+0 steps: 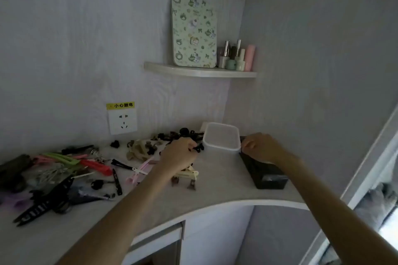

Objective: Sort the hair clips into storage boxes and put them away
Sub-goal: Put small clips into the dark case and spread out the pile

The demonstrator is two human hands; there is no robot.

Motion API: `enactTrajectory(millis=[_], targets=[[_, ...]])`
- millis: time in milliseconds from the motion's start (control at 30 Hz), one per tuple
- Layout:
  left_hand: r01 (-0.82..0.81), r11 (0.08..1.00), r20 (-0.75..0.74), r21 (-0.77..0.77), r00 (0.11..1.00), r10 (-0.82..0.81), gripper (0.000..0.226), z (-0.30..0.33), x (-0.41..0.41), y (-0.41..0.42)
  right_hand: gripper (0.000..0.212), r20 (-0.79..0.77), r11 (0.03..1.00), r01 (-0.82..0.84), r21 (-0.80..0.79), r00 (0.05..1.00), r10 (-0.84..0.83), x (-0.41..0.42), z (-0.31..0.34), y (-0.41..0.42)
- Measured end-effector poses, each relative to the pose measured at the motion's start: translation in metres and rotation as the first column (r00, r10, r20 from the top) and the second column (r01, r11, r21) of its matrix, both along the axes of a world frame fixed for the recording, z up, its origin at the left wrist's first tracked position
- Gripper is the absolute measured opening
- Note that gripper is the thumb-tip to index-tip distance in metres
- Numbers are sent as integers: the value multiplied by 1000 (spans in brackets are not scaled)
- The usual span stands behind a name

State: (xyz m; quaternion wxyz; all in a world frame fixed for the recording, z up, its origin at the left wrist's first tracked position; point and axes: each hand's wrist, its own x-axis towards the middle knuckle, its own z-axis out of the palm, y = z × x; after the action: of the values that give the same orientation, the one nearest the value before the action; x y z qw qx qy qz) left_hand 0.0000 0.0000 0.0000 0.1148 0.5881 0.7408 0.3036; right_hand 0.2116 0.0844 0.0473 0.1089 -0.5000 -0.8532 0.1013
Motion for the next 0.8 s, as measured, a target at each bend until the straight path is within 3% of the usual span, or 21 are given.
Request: enactTrajectory(millis=[67, 133, 267, 400, 600, 700, 800], targets=[[5, 1000, -9, -20, 1000, -5, 40, -2, 12, -1, 48, 166, 991, 132, 34, 977, -136, 11, -8, -2], [18, 1000, 4, -13, 1000, -18, 50, -6, 20, 0, 79, 275, 960, 274, -58, 929, -248, 21, -22, -2], [56, 997, 56, -51, 997, -54, 63, -14, 26, 15, 103, 246, 898, 404, -174, 901, -358, 33, -48, 7], [119, 990, 164, -73, 981, -105, 58, -14, 25, 33, 100, 40, 901, 399, -170, 916, -399, 39, -39, 9], [142, 987, 264, -78, 957, -117, 28, -10, 31, 61, 84, -205, 931, 364, 23, 913, -352, 40, 13, 10], [174, 981, 392, -83, 911, -129, 31, -9, 43, 77, 80, -283, 974, 225, -24, 933, -223, 35, 29, 20], [195, 974, 586, -117, 806, -91, 42, -6, 64, 84, 79, -260, 989, 83, -122, 959, -113, 31, 26, 34]])
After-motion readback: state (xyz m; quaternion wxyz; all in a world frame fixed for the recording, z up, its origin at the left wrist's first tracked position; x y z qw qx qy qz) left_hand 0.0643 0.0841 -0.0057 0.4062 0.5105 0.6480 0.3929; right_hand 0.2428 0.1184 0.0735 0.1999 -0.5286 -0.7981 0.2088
